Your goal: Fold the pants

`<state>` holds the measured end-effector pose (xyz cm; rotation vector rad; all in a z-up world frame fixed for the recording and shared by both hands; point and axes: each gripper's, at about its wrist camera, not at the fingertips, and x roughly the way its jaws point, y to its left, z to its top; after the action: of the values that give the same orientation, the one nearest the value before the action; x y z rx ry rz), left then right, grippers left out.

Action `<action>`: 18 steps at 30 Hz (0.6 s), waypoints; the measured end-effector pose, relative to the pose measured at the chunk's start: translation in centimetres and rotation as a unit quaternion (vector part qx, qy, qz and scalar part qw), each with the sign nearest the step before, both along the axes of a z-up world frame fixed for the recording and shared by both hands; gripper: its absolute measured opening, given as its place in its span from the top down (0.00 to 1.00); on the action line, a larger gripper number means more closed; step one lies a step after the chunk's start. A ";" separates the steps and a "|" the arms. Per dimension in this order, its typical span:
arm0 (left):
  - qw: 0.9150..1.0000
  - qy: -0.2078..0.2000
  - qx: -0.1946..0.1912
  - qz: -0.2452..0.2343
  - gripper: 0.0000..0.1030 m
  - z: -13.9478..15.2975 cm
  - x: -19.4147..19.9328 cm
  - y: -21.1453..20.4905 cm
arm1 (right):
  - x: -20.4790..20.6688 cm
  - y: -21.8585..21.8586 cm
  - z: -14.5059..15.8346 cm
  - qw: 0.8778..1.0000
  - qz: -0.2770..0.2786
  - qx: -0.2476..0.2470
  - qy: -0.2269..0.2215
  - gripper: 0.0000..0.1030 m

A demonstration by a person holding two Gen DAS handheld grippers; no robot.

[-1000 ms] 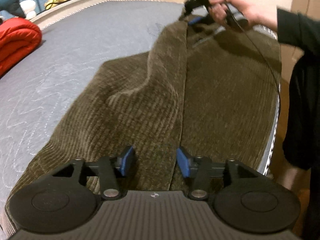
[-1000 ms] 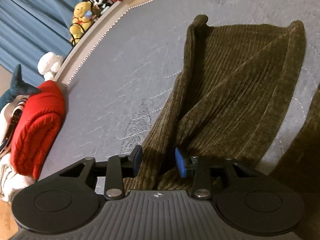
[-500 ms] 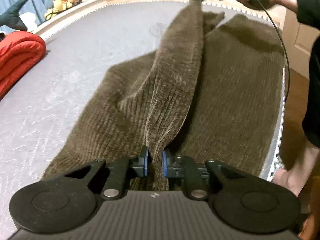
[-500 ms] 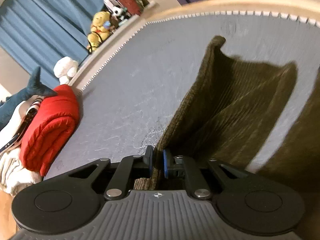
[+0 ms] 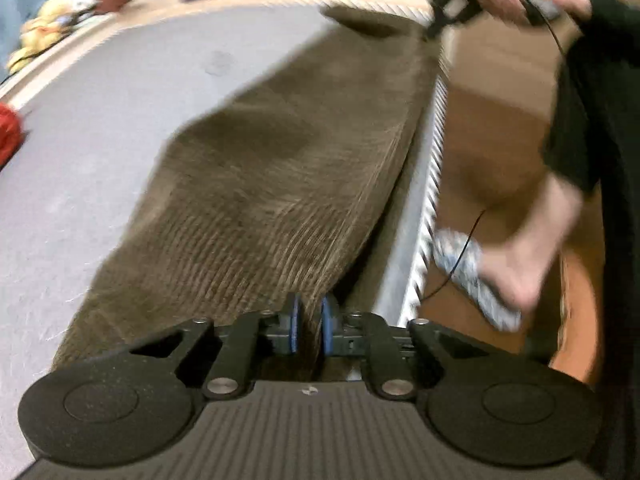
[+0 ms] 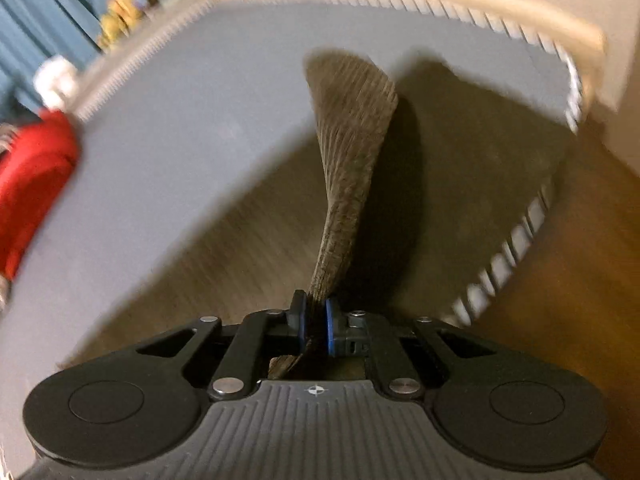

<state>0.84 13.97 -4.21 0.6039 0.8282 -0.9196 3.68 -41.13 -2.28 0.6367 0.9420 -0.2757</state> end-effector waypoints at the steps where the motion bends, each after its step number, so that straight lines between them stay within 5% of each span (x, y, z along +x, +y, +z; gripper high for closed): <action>1: 1.000 -0.015 -0.003 -0.004 0.84 0.4 -0.1 -0.2 | -0.3 -1.0 -0.9 1.000 -0.015 0.013 0.013 0.87; 4: 0.995 -0.034 -0.079 0.046 0.64 3.6 1.5 0.7 | -0.2 -4.9 0.1 0.995 -0.084 0.021 -0.043 0.79; 6: 0.984 -0.050 -0.126 0.114 0.57 6.1 3.5 1.9 | 0.2 -7.8 1.2 0.988 -0.117 0.016 -0.098 0.54; 7: 0.977 -0.055 -0.141 0.148 0.56 7.1 4.7 2.3 | 0.7 -9.1 1.5 0.984 -0.127 0.015 -0.121 0.53; 9: 0.958 -0.054 -0.164 0.229 0.49 8.4 7.6 3.1 | 1.9 -11.5 0.8 0.979 -0.135 0.012 -0.149 0.53; 11: 0.929 -0.045 -0.195 0.310 0.47 8.8 10.3 4.4 | 3.2 -13.2 -1.1 0.980 -0.132 0.022 -0.150 0.53; 15: 0.884 0.016 -0.258 0.389 0.48 4.9 12.9 6.6 | 5.7 -14.8 -4.9 0.980 -0.148 0.049 -0.122 0.53; 16: 0.882 0.035 -0.234 0.408 0.49 3.8 13.5 6.5 | 6.2 -15.1 -5.6 0.979 -0.149 0.066 -0.119 0.53; 18: 0.890 0.012 -0.201 0.409 0.49 3.2 13.6 5.5 | 7.2 -15.2 -6.2 0.977 -0.140 0.091 -0.129 0.53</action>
<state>14.46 19.44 -1.02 -0.1415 0.7791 -0.2937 10.85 -56.30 -8.48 0.9541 0.6293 -0.3499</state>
